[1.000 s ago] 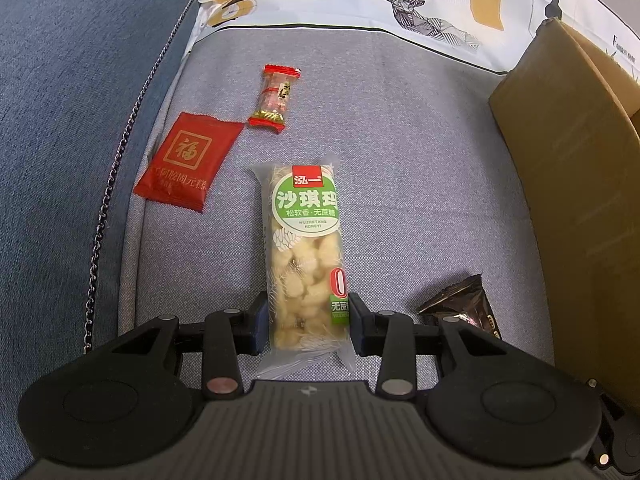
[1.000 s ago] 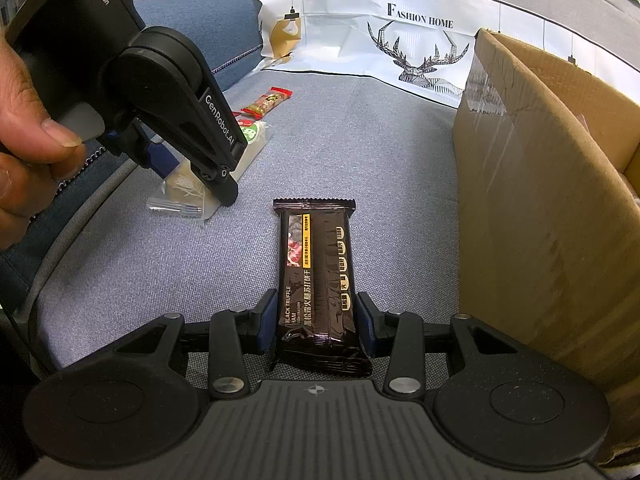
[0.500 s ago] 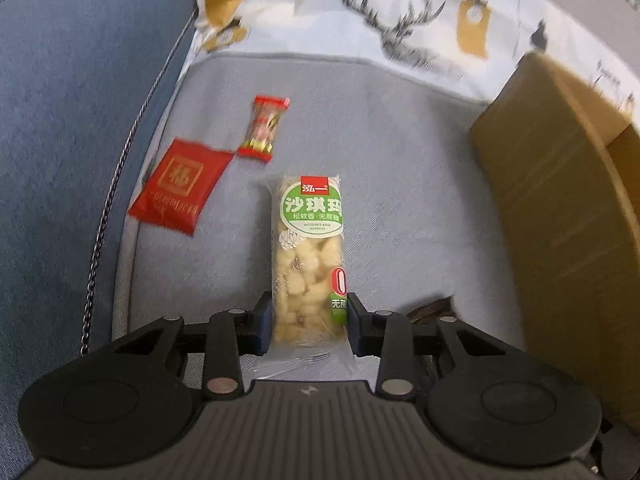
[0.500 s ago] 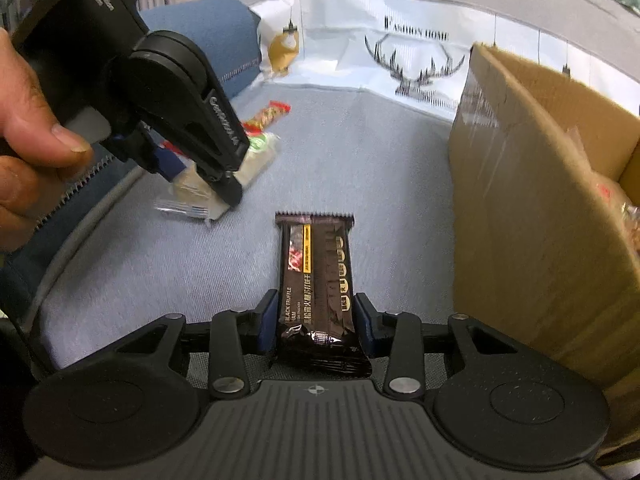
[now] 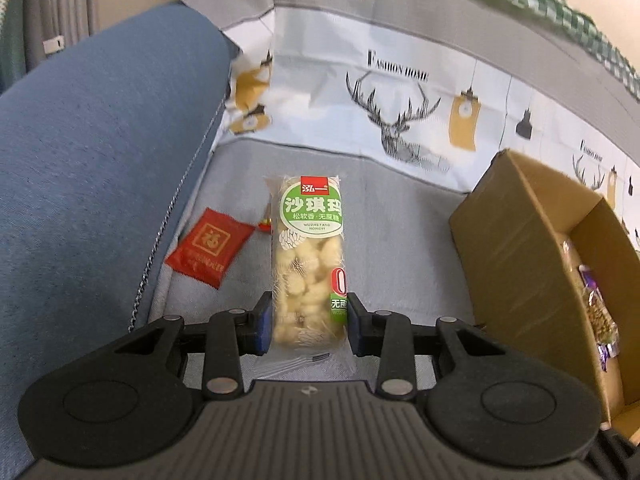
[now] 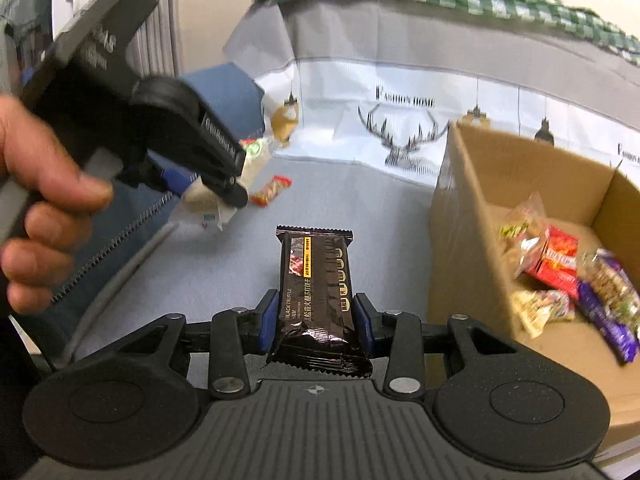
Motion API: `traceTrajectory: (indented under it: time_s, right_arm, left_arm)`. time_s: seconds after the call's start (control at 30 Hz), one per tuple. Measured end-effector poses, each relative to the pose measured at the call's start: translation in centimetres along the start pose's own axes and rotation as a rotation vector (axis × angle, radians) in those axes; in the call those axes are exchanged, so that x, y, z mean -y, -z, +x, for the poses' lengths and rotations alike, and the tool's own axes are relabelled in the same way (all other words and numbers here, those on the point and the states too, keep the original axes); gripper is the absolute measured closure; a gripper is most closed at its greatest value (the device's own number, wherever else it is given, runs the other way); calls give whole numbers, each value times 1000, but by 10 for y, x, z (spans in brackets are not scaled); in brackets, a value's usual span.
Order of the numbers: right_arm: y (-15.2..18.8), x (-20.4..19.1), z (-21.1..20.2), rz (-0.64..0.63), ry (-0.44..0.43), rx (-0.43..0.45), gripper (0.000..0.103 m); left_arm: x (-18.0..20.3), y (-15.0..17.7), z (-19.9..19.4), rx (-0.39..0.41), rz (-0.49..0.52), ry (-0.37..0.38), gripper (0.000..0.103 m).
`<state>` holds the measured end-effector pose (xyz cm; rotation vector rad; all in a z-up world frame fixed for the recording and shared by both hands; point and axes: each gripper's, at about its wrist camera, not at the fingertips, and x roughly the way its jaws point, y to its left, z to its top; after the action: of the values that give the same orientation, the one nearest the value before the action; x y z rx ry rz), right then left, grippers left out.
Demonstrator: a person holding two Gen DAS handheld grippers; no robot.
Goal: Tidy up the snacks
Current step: 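Lift both held snacks and carry them over the cardboard box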
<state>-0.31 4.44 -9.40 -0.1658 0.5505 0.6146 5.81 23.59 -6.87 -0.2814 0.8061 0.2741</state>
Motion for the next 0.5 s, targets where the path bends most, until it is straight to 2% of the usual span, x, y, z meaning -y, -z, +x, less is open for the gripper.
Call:
traceTrajectory:
  time_s: [0.3, 0.5]
  right_arm:
    - [-51, 18, -55, 23, -23, 174, 62]
    - [-92, 64, -82, -3, -3, 289, 62]
  left_arm:
    - [10, -3, -16, 96, 21, -29, 63]
    - [23, -4, -21, 148, 62, -32, 63]
